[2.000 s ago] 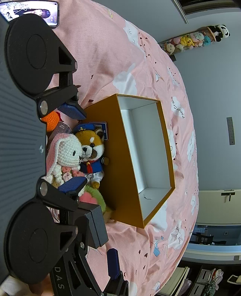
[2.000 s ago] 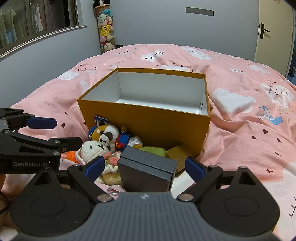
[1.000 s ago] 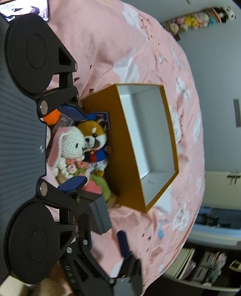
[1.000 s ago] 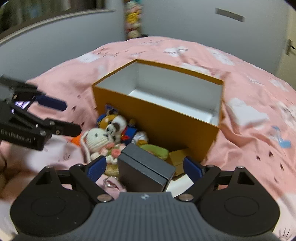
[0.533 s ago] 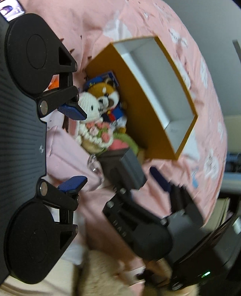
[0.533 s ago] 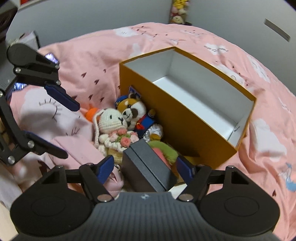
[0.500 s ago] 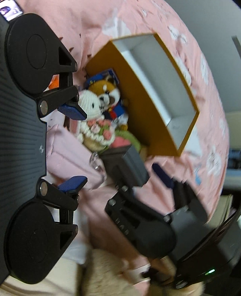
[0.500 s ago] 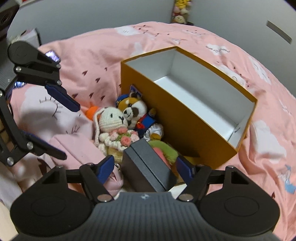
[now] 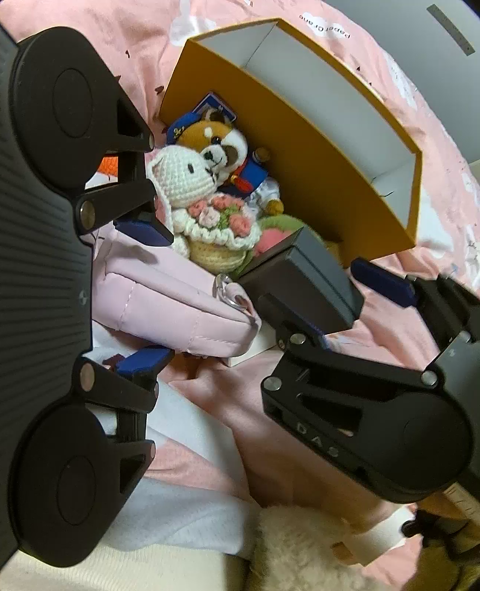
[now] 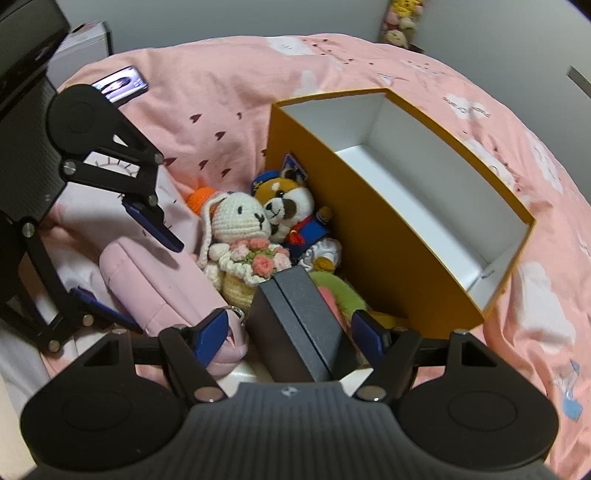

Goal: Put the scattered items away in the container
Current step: 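Grasp the pink carabiner pouch with the left tool and lift it, then carry the pink pouch over the box and lower it inside with the left tool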

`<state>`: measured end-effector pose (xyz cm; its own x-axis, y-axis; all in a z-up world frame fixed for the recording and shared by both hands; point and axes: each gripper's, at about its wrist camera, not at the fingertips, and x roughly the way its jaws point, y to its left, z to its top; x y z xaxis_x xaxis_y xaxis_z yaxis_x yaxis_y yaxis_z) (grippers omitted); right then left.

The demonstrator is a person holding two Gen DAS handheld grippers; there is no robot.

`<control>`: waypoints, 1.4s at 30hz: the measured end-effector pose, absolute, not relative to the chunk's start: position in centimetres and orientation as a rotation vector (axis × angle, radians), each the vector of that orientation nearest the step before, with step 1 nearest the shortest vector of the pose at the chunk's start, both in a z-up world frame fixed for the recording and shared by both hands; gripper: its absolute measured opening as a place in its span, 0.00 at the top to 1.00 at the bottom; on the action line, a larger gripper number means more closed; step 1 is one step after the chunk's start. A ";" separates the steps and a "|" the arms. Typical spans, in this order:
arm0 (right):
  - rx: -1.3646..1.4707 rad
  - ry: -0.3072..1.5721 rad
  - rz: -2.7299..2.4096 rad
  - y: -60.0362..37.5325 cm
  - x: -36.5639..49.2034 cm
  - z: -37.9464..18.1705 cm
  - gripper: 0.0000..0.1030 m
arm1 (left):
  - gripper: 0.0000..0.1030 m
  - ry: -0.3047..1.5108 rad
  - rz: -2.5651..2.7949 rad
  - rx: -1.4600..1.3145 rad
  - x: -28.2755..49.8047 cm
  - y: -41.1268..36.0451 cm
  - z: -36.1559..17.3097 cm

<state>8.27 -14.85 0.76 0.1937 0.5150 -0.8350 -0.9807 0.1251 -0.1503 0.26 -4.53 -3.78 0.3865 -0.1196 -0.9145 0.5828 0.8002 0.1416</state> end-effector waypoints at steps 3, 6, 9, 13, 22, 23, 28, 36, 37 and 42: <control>-0.854 0.704 1.257 -14.4 8.4 0.4 0.27 | 0.42 1.098 -0.473 0.476 0.3 -4.5 -4.1; -0.876 0.705 1.281 -13.9 8.5 0.0 0.27 | 0.45 1.096 -0.461 0.451 0.3 -4.5 -4.5; -0.886 0.723 1.288 -13.3 8.6 -0.7 0.27 | 0.47 1.088 -0.441 0.412 0.2 -4.2 -4.9; -0.903 0.734 1.280 -13.1 8.4 -1.0 0.46 | 0.54 1.069 -0.424 0.369 0.7 -4.0 -5.2; -0.827 0.764 1.257 -14.7 8.3 1.3 0.65 | 0.66 1.036 -0.361 0.133 0.1 -1.2 -2.8; -0.818 0.757 1.254 -14.9 8.3 1.7 0.65 | 0.66 1.028 -0.354 0.101 0.0 -0.8 -2.4; -0.769 0.716 1.248 -15.3 8.3 3.6 0.65 | 0.68 0.983 -0.339 -0.031 -0.2 0.9 -0.5; -0.643 0.667 1.195 -15.4 9.5 6.8 0.65 | 0.69 0.847 -0.295 -0.047 -0.7 1.8 3.5; -0.621 0.662 1.185 -15.4 9.8 7.2 0.65 | 0.69 0.832 -0.282 -0.053 -0.6 2.1 3.9; -0.521 0.641 1.148 -15.1 11.5 9.2 0.65 | 0.69 0.755 -0.205 -0.078 0.5 3.8 5.6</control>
